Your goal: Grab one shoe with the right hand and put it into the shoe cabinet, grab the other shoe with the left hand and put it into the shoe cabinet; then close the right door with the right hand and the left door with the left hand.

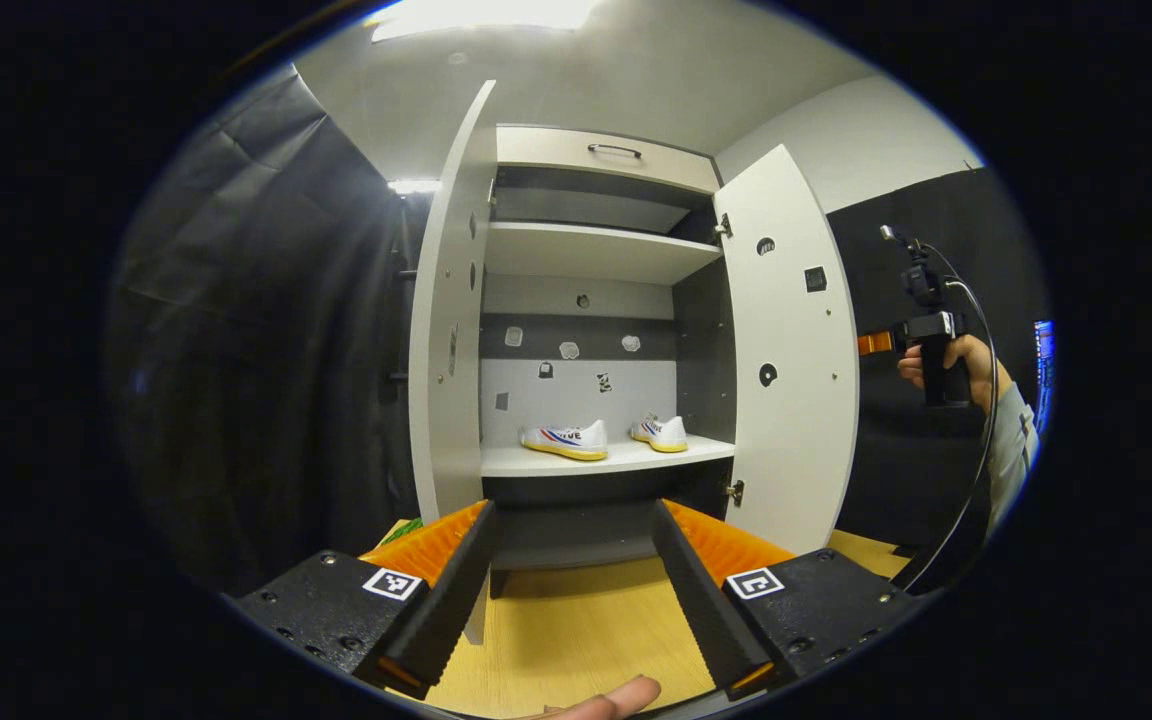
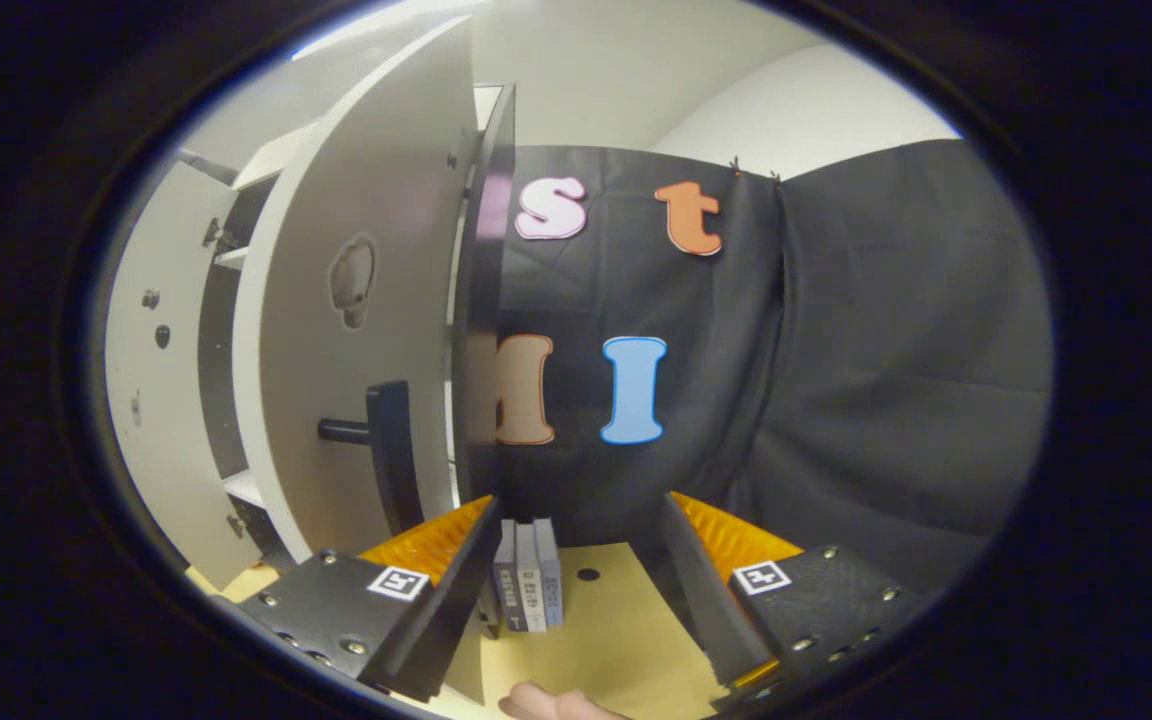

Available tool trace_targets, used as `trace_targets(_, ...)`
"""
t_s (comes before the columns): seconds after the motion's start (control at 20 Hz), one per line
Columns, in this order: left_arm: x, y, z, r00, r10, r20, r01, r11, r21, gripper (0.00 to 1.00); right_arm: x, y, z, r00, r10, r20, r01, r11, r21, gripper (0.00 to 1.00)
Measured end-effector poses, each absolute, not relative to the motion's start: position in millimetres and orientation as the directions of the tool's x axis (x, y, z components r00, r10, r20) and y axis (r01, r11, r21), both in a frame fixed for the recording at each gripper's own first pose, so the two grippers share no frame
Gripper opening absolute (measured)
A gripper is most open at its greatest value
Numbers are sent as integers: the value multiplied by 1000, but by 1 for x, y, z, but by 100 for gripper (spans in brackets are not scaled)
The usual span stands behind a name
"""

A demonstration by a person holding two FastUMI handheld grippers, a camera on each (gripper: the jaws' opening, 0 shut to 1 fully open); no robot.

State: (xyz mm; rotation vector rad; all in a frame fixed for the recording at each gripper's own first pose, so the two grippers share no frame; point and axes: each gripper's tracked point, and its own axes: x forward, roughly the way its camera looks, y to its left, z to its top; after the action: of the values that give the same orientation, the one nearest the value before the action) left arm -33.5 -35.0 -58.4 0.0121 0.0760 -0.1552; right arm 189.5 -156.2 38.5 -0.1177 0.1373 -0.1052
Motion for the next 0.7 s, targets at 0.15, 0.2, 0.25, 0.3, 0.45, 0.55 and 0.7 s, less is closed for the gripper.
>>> trace_targets(0.15, -34, -32, -60, 986, -151, -78, 152, 988, 5, 95, 189, -150, 36, 984, -125, -129, 111, 988, -109, 94)
trace_targets(0.2, -33, -31, -60, 986, -150, -77, 151, 989, 3, 95, 187, -146, 37, 984, -125, -130, 113, 989, -97, 94)
trace_targets(0.25, -34, -31, -61, 986, -150, -78, 150, 989, 0, 95, 185, -141, 38, 984, -123, -127, 111, 989, -98, 88)
trace_targets(0.3, -35, -31, -62, 986, -148, -78, 149, 989, -1, 95, 184, -137, 38, 985, -120, -122, 108, 989, -102, 88)
trace_targets(0.45, -39, -28, -63, 987, -137, -81, 137, 991, -2, 93, 181, -116, 39, 989, -98, -115, 87, 991, -99, 88)
trace_targets(0.55, -40, -24, -61, 989, -127, -70, 127, 992, 4, 95, 182, -99, 37, 990, -77, -116, 67, 994, -88, 92)
trace_targets(0.7, -38, -13, -60, 993, -100, -65, 101, 995, 6, 95, 181, -78, 41, 994, -65, -83, 58, 995, -84, 90)
